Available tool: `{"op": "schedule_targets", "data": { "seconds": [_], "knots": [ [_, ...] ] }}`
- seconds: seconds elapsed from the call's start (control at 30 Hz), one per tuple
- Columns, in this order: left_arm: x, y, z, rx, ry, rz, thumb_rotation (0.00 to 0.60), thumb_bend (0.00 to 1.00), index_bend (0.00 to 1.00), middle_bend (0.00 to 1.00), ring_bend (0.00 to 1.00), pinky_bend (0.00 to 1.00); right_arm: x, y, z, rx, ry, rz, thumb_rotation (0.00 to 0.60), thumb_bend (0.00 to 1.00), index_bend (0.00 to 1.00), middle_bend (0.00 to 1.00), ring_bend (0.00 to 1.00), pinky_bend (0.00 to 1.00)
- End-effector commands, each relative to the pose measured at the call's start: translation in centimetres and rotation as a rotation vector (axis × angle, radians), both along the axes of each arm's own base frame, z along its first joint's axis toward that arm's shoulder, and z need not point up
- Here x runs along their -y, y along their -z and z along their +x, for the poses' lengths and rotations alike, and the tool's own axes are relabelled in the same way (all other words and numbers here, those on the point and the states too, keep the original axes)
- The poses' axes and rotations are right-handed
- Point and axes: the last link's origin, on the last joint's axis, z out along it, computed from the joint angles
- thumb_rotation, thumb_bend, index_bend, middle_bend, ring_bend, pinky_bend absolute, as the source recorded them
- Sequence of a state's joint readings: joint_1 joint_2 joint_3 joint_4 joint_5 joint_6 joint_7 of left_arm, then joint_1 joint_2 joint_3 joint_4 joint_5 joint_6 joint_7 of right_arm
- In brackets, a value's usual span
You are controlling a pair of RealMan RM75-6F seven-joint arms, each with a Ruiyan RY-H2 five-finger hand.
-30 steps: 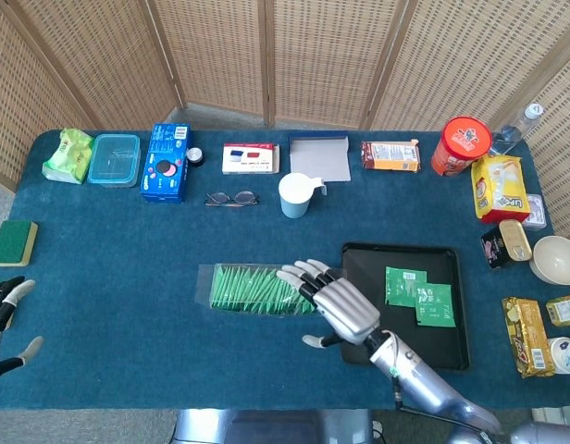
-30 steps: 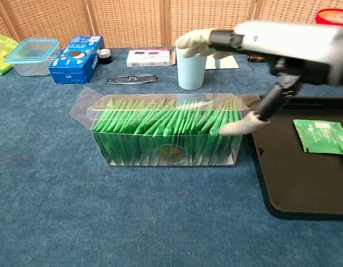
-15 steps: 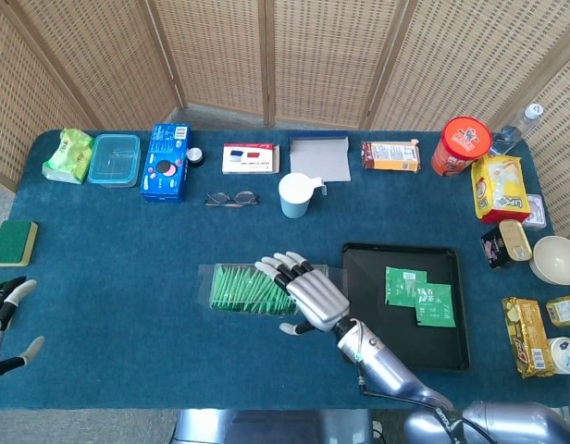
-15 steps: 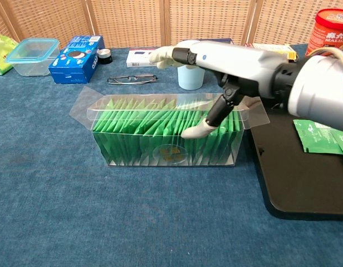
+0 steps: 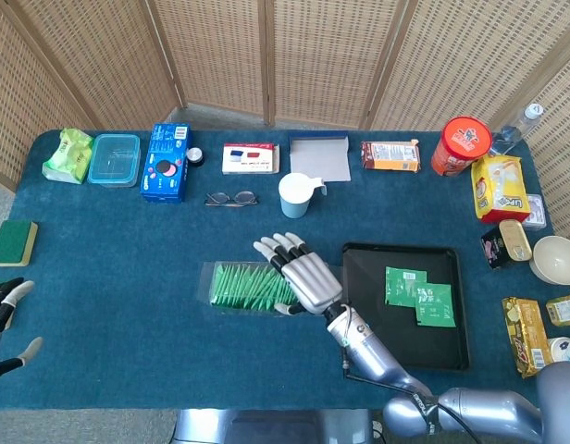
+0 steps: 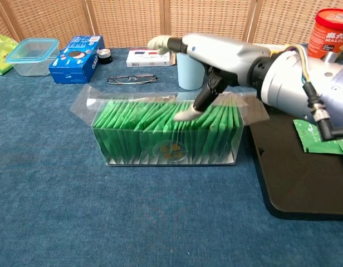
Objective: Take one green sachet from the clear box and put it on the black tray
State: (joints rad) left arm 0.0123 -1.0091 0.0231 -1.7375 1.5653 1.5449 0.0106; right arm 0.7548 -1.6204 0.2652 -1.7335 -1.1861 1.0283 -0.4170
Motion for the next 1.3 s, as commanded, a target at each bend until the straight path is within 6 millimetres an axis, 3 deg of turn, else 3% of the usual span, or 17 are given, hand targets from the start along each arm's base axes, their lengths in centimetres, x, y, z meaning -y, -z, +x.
{"op": "schedule_targets", "data": {
  "seconds": [0.03, 0.37, 0.8, 1.0, 1.3],
  "knots": [
    [0.0, 0.0, 0.0, 0.001, -0.002, -0.001, 0.600, 0.24, 0.13, 0.12, 0.11, 0.24, 0.3, -0.3, 0.1, 0.018, 0.009, -0.016, 0.600, 0.19, 0.00, 0.00, 0.00, 0.06],
    [-0.1, 0.3, 0.1, 0.003, 0.004, -0.008, 0.600, 0.24, 0.13, 0.12, 0.11, 0.24, 1.6, -2.0, -0.2, 0.058, 0.040, -0.063, 0.600, 0.19, 0.00, 0.00, 0.00, 0.06],
    [-0.1, 0.3, 0.1, -0.001, -0.003, -0.005, 0.600, 0.24, 0.13, 0.12, 0.11, 0.24, 3.0, -2.8, 0.1, 0.052, 0.057, -0.072, 0.600, 0.19, 0.03, 0.00, 0.00, 0.06],
    [-0.1, 0.2, -0.2, -0.002, -0.009, -0.007, 0.600, 0.24, 0.13, 0.12, 0.11, 0.24, 3.7, -3.0, 0.0, 0.017, 0.077, -0.064, 0.600, 0.25, 0.13, 0.00, 0.00, 0.06],
    [-0.1, 0.3, -0.3, 0.001, -0.011, -0.006, 0.600, 0.24, 0.13, 0.12, 0.11, 0.24, 4.4, -3.3, 0.2, 0.008, 0.094, -0.057, 0.600, 0.38, 0.41, 0.05, 0.04, 0.09]
  ]
}}
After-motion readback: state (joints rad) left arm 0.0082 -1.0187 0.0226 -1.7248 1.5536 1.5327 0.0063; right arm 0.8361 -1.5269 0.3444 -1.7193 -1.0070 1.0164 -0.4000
